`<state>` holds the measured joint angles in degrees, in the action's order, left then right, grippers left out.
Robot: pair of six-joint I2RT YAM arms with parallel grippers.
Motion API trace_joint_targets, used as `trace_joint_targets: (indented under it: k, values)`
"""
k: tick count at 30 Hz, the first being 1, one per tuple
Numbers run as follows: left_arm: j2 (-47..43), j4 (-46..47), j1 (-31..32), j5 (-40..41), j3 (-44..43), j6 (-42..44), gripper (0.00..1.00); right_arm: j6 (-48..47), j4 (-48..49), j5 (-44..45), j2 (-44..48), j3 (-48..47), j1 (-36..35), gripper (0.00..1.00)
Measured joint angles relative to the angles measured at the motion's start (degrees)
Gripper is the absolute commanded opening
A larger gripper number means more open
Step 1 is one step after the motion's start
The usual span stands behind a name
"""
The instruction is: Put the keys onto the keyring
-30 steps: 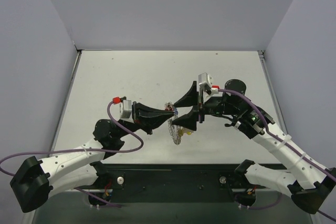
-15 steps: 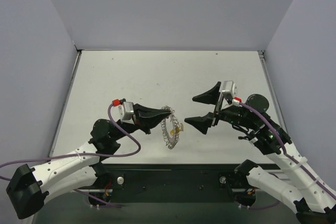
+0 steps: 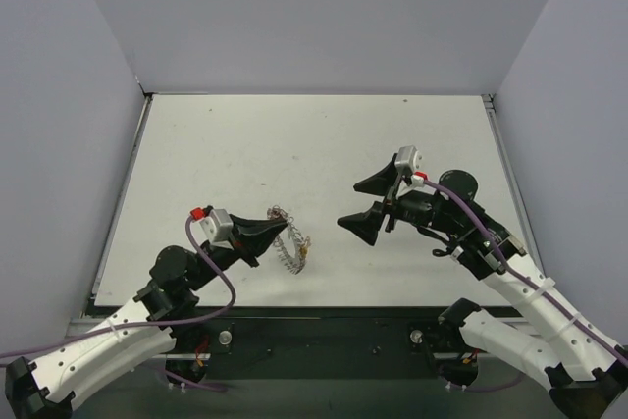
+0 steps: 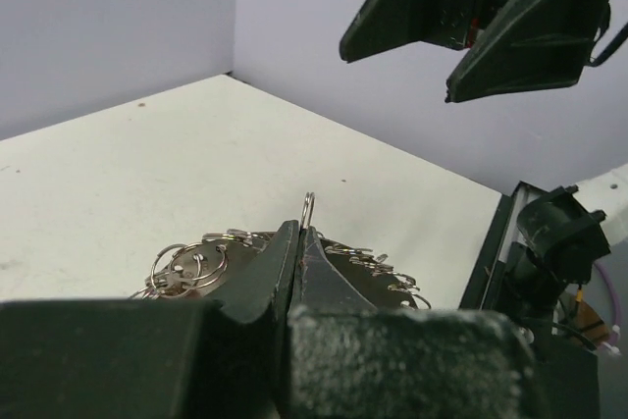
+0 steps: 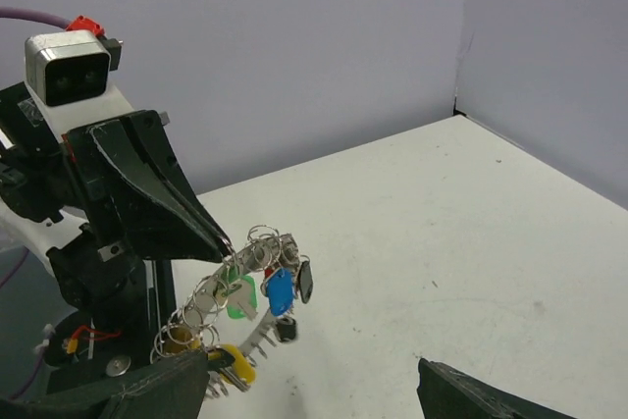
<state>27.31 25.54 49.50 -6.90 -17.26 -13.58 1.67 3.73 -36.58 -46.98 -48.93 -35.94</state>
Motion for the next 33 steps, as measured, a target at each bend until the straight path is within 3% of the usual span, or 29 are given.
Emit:
trace_joint_targets:
  k: [6, 11, 15, 16, 17, 19, 20, 22, 23, 24, 29, 33]
  values:
    - [2.71, 0.0, 0.0, 5.57, 1.33, 0.79, 0.0, 0.55, 0.9, 0.0, -0.96, 0.42, 0.02, 0.88]
    - [19.93, 5.84, -0.22, 8.94, 5.05, 0.74, 0.0, 1.18, 0.94, -0.02, -1.44, 0.92, 0.31, 0.89]
    - [36.13, 16.35, -0.96, 9.7, 5.6, 0.68, 0.0, 1.44, 0.79, -0.02, -1.44, 1.4, 0.39, 0.89]
    - [39.69, 18.36, -1.14, 9.53, 5.46, 0.68, 0.07, 1.44, 0.76, -0.02, -1.42, 1.44, 0.39, 0.89]
    - [43.19, 20.0, -1.36, 9.2, 4.92, 0.57, 0.25, 1.44, 0.74, -0.02, -1.38, 1.46, 0.42, 0.89]
    - [49.27, 22.01, -1.88, 7.78, 2.73, 0.35, 0.4, 1.42, 0.55, 0.0, -1.11, 1.49, 0.66, 0.9]
    - [51.56, 22.69, -2.14, 6.82, 1.01, 0.02, 0.53, 1.42, 0.35, 0.11, -0.9, 1.49, 0.72, 0.9]
    - [54.73, 24.15, -2.78, 5.33, -2.69, -0.96, 0.62, 1.38, -0.09, 0.24, -0.35, 1.51, 0.79, 0.92]
    - [55.39, 24.92, -2.93, 4.9, -4.24, -1.46, 0.79, 1.36, -0.33, 0.31, -0.07, 1.51, 0.85, 0.94]
    - [55.45, 25.49, -3.13, 4.81, -5.49, -1.92, 0.85, 1.33, -0.55, 0.33, 0.22, 1.51, 1.01, 0.95]
    - [52.43, 26.47, -3.21, 4.68, -7.41, -2.51, 0.86, 1.29, -1.29, 1.07, 1.27, 1.53, 1.09, 1.0]
    - [46.77, 20.55, -3.23, 4.7, -8.85, -1.99, 0.86, 1.36, -1.36, 2.16, 1.33, 1.55, 1.09, 1.0]
